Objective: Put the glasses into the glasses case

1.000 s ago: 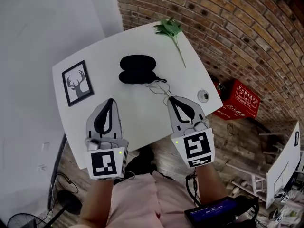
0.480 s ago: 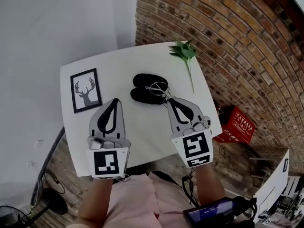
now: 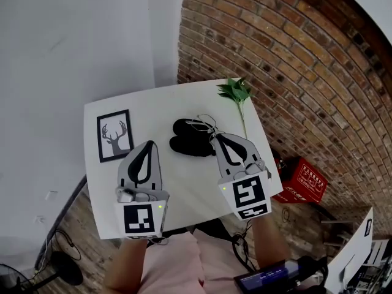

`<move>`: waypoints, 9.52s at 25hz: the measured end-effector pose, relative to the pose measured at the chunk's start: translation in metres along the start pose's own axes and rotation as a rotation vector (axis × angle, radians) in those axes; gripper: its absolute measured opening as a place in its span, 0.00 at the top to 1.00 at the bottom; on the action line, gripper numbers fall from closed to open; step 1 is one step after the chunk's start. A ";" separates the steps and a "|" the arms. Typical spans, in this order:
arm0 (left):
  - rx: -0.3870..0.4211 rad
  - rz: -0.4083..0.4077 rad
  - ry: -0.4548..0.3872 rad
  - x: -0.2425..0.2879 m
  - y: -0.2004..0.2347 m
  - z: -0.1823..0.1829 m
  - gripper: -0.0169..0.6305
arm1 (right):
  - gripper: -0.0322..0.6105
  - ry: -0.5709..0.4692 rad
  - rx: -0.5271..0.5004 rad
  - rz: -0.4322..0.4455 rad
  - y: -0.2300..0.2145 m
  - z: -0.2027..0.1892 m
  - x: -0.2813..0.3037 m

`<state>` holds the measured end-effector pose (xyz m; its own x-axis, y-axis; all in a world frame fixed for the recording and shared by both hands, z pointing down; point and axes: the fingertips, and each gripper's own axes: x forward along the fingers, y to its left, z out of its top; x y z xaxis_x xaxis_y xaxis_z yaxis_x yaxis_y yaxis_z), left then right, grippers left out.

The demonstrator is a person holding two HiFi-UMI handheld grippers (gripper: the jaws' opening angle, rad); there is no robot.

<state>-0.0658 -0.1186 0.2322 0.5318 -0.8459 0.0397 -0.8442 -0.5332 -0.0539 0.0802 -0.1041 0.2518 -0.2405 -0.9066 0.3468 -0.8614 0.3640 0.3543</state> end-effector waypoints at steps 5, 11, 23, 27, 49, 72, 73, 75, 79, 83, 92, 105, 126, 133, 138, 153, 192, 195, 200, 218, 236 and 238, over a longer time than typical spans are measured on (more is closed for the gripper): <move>-0.003 0.041 0.026 0.014 0.000 -0.005 0.97 | 0.94 0.012 -0.003 0.059 -0.006 -0.012 0.018; -0.003 0.084 0.083 0.029 0.001 -0.022 0.97 | 0.94 0.040 0.000 0.147 -0.008 -0.033 0.046; -0.014 0.139 0.186 0.049 0.011 -0.063 0.97 | 0.94 0.128 0.017 0.319 0.011 -0.086 0.090; -0.018 0.147 0.212 0.055 0.011 -0.076 0.97 | 0.94 0.164 0.023 0.369 0.019 -0.105 0.098; -0.072 0.182 0.306 0.078 0.018 -0.123 0.97 | 0.94 0.370 -0.037 0.613 0.057 -0.173 0.124; -0.101 0.206 0.343 0.086 0.038 -0.145 0.97 | 0.93 0.570 -0.097 0.791 0.088 -0.204 0.137; -0.102 0.207 0.344 0.086 0.039 -0.146 0.97 | 0.93 0.575 -0.101 0.789 0.088 -0.204 0.137; -0.102 0.208 0.345 0.087 0.041 -0.146 0.97 | 0.93 0.589 -0.107 0.773 0.088 -0.204 0.138; -0.105 0.209 0.348 0.087 0.046 -0.148 0.97 | 0.93 0.625 -0.113 0.731 0.085 -0.204 0.139; -0.106 0.206 0.346 0.088 0.049 -0.149 0.97 | 0.93 0.656 -0.125 0.769 0.089 -0.205 0.136; -0.109 0.195 0.351 0.086 0.049 -0.150 0.97 | 0.92 0.655 -0.135 0.757 0.091 -0.207 0.141; -0.107 0.189 0.344 0.082 0.050 -0.147 0.97 | 0.86 0.550 -0.106 0.721 0.091 -0.185 0.146; -0.107 0.197 0.335 0.078 0.050 -0.142 0.97 | 0.93 0.664 -0.174 0.726 0.084 -0.189 0.133; -0.106 0.202 0.334 0.076 0.051 -0.141 0.97 | 0.93 0.675 -0.174 0.702 0.086 -0.194 0.136; -0.106 0.200 0.339 0.076 0.049 -0.142 0.97 | 0.93 0.681 -0.180 0.674 0.089 -0.198 0.138; -0.104 0.186 0.335 0.075 0.045 -0.142 0.97 | 0.75 0.557 -0.103 0.628 0.080 -0.178 0.139; -0.035 0.127 0.284 0.054 0.018 -0.112 0.97 | 0.70 0.382 -0.142 0.373 0.070 -0.168 0.116; -0.024 0.122 0.257 0.056 0.015 -0.099 0.97 | 0.70 0.342 -0.104 0.339 0.057 -0.152 0.113; 0.007 0.120 0.162 0.057 0.013 -0.056 0.97 | 0.74 0.192 -0.017 0.225 0.015 -0.092 0.099; 0.080 0.153 -0.110 0.021 0.006 0.066 0.97 | 0.94 -0.259 0.226 0.038 -0.022 0.056 0.007; 0.071 0.097 -0.107 0.012 -0.002 0.059 0.97 | 0.95 -0.270 0.201 -0.014 -0.012 0.058 -0.011; 0.074 0.097 -0.108 0.012 -0.002 0.059 0.97 | 0.94 -0.269 0.202 -0.015 -0.012 0.058 -0.011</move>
<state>-0.0539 -0.1285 0.1737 0.4556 -0.8869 -0.0767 -0.8868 -0.4447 -0.1258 0.0668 -0.1105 0.1931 -0.3133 -0.9453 0.0911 -0.9307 0.3247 0.1686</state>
